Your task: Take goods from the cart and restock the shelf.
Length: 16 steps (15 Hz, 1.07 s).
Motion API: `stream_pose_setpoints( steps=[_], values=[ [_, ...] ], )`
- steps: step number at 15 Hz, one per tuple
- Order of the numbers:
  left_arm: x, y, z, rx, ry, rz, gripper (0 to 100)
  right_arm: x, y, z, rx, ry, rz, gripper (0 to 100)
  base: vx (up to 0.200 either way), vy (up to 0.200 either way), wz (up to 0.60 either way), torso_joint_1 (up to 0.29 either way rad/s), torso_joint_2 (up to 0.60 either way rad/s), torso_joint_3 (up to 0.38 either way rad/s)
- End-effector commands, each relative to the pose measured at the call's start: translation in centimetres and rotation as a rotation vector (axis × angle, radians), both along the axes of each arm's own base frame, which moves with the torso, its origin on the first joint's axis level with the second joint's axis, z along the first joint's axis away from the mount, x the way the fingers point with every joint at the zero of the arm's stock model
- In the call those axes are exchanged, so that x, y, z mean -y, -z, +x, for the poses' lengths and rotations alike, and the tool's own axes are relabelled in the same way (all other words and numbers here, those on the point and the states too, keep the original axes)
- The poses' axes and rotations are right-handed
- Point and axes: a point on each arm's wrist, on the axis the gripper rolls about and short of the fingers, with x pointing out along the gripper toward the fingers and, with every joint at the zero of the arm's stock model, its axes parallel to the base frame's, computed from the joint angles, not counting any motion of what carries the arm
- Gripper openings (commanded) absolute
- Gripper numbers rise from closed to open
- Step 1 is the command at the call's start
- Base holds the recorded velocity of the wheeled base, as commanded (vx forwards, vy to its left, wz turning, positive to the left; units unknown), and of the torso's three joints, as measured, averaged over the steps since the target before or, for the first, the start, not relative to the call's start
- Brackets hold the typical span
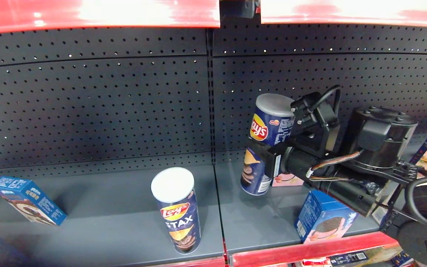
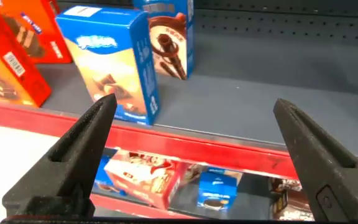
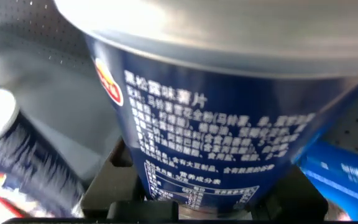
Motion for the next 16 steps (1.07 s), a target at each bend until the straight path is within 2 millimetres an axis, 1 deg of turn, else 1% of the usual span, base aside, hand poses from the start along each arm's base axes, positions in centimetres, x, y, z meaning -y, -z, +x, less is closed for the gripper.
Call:
stream_pose_setpoints(
  steps=[1, 2, 3, 4, 5, 6, 7, 9, 11, 15, 16],
  values=[
    [0.0, 0.1, -0.1, 0.007, 0.009, 0.003, 100, -1.3, 0.3, 1.3, -0.003, -0.004, -0.004, 0, 0.0, 0.0, 0.0, 0.0, 0.0, 0.0],
    [0.1, 0.1, -0.1, 0.006, 0.018, 0.005, 100, -1.3, 0.2, 1.5, 0.0, -0.001, -0.001, 0, 0.0, 0.0, 0.0, 0.0, 0.0, 0.0],
    [0.2, 0.1, 0.0, 0.006, 0.077, 0.005, 100, -1.3, 0.0, 1.6, 0.004, 0.004, 0.002, 0, 0.0, 0.0, 0.0, 0.0, 0.0, 0.0],
    [0.2, 0.1, 0.0, 0.006, 0.077, 0.005, 100, -1.3, 0.0, 1.6, 0.004, 0.004, 0.002, 0, 0.0, 0.0, 0.0, 0.0, 0.0, 0.0],
    [0.3, 0.2, 0.0, 0.009, 0.122, -0.01, 100, -1.1, -0.1, 1.4, 0.008, 0.007, 0.006, 0, 0.0, 0.0, 0.0, 0.0, 0.0, 0.0],
    [0.3, 0.1, 0.0, 0.025, 0.13, -0.066, 100, -0.5, 0.6, 0.8, -0.004, 0.019, -0.003, 0, 0.0, 0.0, 0.0, 0.0, 0.0, 0.0],
    [0.3, 0.1, 0.0, 0.023, 0.139, -0.066, 100, -0.2, 1.3, 0.5, -0.009, 0.02, -0.003, 0, 0.0, 0.0, 0.0, 0.0, 0.0, 0.0],
    [0.4, 0.1, 0.0, 0.023, 0.179, -0.065, 100, 0.3, 2.2, 0.0, 0.035, 0.01, 0.031, 0, 0.0, 0.0, 0.0, 0.0, 0.0, 0.0],
    [0.5, 0.1, 0.0, 0.022, 0.208, -0.068, 100, 0.5, 3.7, -0.2, 0.028, 0.007, 0.024, 0, 0.0, 0.0, 0.0, 0.0, 0.0, 0.0],
    [0.5, 0.1, 0.0, 0.023, 0.216, -0.074, 100, 0.9, 3.8, -0.2, 0.023, 0.004, 0.012, 0, 0.0, 0.0, 0.0, 0.0, 0.0, 0.0],
    [0.5, 0.1, 0.0, 0.024, 0.216, -0.075, 100, 1.0, 3.8, -0.2, 0.023, -0.004, 0.012, 0, 0.0, 0.0, 0.6, 0.002, 0.01, 0.002]
  ],
)
